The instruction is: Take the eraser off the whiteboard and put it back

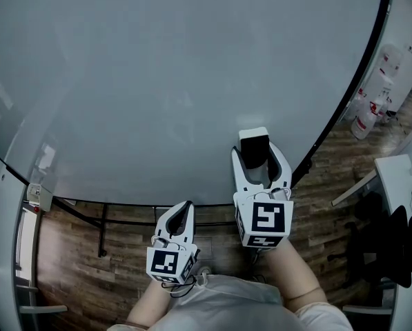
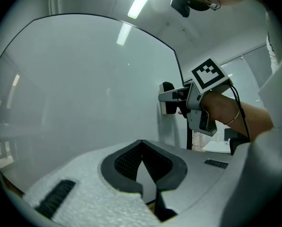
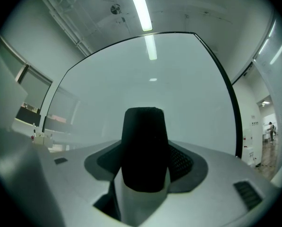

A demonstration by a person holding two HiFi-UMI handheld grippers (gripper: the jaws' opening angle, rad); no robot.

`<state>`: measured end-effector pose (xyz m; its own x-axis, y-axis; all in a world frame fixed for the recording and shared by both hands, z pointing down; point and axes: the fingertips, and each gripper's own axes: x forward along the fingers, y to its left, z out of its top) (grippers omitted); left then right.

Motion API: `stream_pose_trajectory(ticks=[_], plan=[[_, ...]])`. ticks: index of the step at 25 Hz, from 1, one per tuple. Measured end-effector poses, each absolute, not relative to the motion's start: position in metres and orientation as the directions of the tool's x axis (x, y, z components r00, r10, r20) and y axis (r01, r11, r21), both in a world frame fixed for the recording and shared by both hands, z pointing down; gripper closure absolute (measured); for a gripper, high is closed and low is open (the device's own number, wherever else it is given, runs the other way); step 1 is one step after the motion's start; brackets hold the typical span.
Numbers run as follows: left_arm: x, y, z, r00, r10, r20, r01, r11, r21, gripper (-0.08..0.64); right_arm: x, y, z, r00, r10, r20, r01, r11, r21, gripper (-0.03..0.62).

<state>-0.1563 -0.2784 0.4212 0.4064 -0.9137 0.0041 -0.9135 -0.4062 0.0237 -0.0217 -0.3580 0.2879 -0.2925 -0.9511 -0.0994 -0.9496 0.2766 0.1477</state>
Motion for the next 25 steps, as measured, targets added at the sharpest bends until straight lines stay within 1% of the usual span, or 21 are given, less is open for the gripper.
stream_pose_trajectory(ticks=[8, 16, 25], plan=[[-0.154, -0.282, 0.422, 0.411, -0.911, 0.003, -0.911, -0.411, 0.024, 0.545, -0.026, -0.355, 0.288, -0.308, -0.945, -0.11, -0.946, 0.291, 0.147, 0.313], [-0.15, -0.281, 0.42, 0.422, -0.907, 0.001, -0.907, -0.422, 0.023, 0.546, -0.017, -0.348, 0.288, -0.287, -0.95, -0.126, -0.952, 0.269, 0.146, 0.301], [-0.139, -0.271, 0.409, 0.425, -0.905, -0.017, -0.905, -0.425, 0.006, 0.545, -0.007, -0.306, 0.303, -0.323, -0.934, -0.153, -0.942, 0.303, 0.141, 0.304]])
